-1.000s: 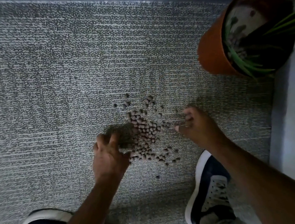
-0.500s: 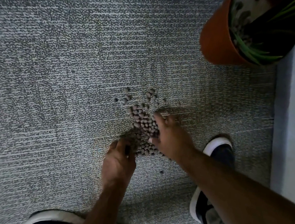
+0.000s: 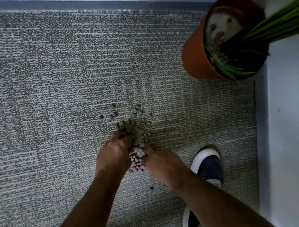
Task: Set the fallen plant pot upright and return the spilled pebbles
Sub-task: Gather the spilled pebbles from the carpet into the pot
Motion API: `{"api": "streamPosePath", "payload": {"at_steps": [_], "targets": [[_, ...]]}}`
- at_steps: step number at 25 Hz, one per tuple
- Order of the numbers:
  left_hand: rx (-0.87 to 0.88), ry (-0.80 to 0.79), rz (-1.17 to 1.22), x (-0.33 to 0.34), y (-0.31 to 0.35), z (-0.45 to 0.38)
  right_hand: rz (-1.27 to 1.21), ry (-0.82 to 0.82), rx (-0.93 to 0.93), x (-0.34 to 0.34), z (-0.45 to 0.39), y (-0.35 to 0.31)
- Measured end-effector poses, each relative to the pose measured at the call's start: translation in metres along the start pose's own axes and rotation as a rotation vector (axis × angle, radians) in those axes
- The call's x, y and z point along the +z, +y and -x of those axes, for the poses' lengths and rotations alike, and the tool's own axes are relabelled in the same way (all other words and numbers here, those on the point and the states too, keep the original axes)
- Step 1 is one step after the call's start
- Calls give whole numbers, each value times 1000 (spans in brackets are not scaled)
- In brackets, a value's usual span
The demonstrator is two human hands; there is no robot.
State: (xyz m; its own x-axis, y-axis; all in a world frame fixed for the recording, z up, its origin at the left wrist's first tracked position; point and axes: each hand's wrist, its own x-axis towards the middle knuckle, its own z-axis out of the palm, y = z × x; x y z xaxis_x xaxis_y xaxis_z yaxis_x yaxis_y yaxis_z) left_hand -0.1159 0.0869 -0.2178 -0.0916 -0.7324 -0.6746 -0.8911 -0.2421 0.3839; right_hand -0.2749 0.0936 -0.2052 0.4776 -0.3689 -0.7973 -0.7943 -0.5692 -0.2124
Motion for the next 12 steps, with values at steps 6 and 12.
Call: {"api": "streamPosePath", "payload": {"at_steps": [6,12], "targets": [[66,33,-66,17,-3,15,-432,241,140,-13,24,28],[28,24,-60,14,3,14,-725,966,277,-95,69,86]]}}
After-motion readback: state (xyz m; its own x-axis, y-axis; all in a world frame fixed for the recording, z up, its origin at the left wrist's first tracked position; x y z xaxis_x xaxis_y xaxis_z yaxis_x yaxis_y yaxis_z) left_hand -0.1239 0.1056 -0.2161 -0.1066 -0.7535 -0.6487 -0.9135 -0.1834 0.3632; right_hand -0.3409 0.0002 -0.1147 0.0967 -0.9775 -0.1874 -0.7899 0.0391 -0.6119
